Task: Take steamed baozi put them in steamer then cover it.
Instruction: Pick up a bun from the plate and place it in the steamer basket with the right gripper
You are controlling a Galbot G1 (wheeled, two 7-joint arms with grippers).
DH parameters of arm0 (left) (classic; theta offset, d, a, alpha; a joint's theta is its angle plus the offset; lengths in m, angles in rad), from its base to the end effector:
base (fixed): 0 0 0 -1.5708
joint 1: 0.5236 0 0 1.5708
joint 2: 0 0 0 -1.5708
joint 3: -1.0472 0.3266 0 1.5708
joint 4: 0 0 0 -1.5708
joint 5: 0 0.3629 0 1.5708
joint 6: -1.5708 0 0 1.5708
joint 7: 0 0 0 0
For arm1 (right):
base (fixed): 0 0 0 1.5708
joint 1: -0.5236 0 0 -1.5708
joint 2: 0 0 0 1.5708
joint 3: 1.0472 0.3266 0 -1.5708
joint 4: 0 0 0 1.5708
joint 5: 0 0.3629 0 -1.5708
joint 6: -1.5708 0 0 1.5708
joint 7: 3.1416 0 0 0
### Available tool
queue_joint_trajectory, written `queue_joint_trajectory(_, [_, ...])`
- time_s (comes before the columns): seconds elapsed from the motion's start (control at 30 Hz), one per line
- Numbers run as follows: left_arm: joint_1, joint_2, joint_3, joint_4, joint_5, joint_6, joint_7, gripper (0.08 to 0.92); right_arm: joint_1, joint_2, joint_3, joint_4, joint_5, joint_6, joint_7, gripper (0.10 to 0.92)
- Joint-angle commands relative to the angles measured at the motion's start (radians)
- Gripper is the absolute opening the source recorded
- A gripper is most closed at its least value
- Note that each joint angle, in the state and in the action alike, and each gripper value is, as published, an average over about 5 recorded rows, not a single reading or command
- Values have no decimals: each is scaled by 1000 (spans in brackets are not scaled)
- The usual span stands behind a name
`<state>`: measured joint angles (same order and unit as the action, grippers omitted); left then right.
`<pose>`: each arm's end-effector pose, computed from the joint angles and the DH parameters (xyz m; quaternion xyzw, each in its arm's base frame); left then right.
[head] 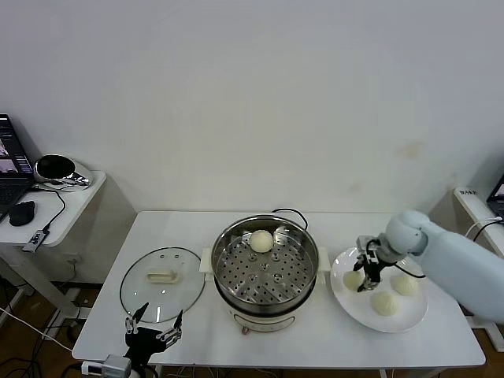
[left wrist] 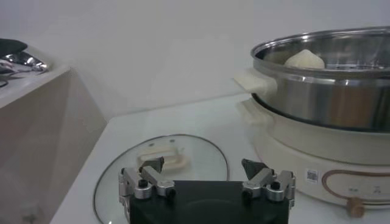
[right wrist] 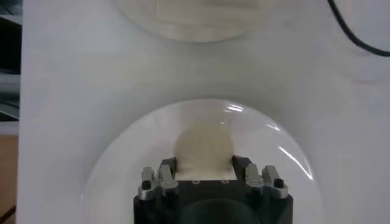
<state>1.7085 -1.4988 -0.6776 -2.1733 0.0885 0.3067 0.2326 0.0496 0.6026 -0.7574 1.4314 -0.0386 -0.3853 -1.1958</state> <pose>0.1611 0.0544 -0.2741 -0.0564 -0.9759 -0.0893 0.1911 0.4895 -0.1154 -0.1357 0.4953 -0.5681 0.5070 0.4182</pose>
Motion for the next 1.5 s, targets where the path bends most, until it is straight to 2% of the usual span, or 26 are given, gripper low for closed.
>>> queue_joint_trajectory(0.03, [-11, 0, 2, 2, 17, -1, -3, 823, 355, -66, -225, 87, 143, -11, -39, 580])
queue_joint_trajectory(0.17, [-15, 5, 3, -4, 10, -2, -10, 823, 617, -9, -405, 113, 238, -35, -71, 583])
queue_joint_trajectory(0.3, [-19, 12, -3, -9, 10, -2, -15, 823, 751, 102, -488, 113, 337, -78, -88, 584])
queue_joint_trajectory(0.63, [-31, 24, -33, -22, -24, 11, -18, 823, 669, 424, -422, 54, 482, -228, -48, 585])
queue_joint_trajectory(0.93, [-28, 11, -45, -58, -63, 31, -27, 823, 519, 636, -420, -83, 426, -255, 2, 585])
queue_joint_trajectory(1.5, [-26, -13, -31, -81, -74, 40, -29, 823, 307, 772, -362, -234, 272, -251, 46, 585])
